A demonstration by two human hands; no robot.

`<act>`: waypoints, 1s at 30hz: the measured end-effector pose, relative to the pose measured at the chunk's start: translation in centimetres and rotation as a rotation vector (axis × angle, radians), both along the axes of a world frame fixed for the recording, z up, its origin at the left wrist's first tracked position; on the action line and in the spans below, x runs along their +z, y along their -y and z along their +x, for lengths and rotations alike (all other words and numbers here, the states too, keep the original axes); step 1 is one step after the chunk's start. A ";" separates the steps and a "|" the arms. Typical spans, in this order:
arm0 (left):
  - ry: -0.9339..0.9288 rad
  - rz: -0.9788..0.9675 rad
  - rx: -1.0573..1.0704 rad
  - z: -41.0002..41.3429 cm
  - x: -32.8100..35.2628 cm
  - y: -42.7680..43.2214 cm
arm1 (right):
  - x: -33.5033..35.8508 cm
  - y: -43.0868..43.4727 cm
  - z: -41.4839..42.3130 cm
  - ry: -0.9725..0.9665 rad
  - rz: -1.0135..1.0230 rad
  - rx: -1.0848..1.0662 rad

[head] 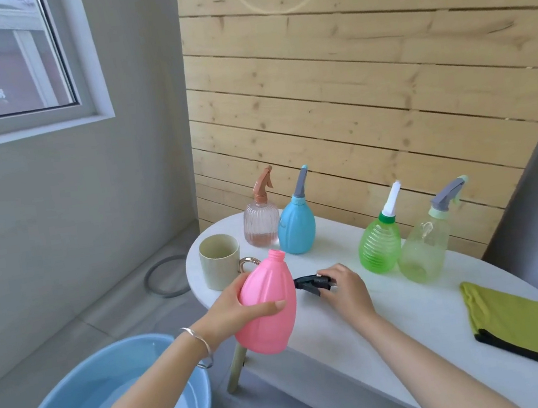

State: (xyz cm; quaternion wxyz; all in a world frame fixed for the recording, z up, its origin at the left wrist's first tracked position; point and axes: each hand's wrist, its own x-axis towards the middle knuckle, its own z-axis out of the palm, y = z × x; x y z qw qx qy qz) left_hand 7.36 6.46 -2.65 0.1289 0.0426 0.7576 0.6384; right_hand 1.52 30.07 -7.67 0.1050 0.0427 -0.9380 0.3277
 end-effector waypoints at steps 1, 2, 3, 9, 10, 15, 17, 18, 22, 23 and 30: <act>-0.002 -0.006 0.003 0.0 -0.1 0.0 | -0.4 -0.1 -0.1 0.003 0.002 0.002; -0.006 -0.012 0.007 -0.1 -0.2 0.1 | -0.6 -0.1 -0.2 0.009 0.009 0.008; -0.011 -0.015 0.013 -0.2 -0.2 0.1 | -0.7 -0.2 -0.2 0.018 0.020 0.024; -0.014 0.006 0.068 -0.3 -0.4 1.0 | -0.5 -1.0 0.4 0.028 0.099 0.094; -0.016 0.008 0.075 -0.2 -0.4 1.2 | -0.1 -1.0 0.5 0.015 0.086 0.088; -0.021 0.017 0.094 0.4 -0.5 2.7 | 2.6 1.8 0.9 -0.011 -0.287 0.061; -0.034 0.013 0.105 0.8 -0.5 3.7 | 3.5 4.3 0.5 0.033 -0.414 0.083; -0.039 0.013 0.109 0.9 -0.6 4.3 | 3.7 5.5 0.4 0.053 -0.443 0.095; -0.045 -0.008 0.159 2.2 -0.6 7.6 | 2.7 9.6 -1.1 0.217 -0.489 0.070; -0.041 -0.012 0.184 2.7 -0.7 8.9 | 2.2 10.6 -1.6 0.266 -0.503 0.057; -0.016 -0.042 0.366 4.8 -2.8 17.0 | 0.6 14.3 -2.6 0.165 -0.630 0.068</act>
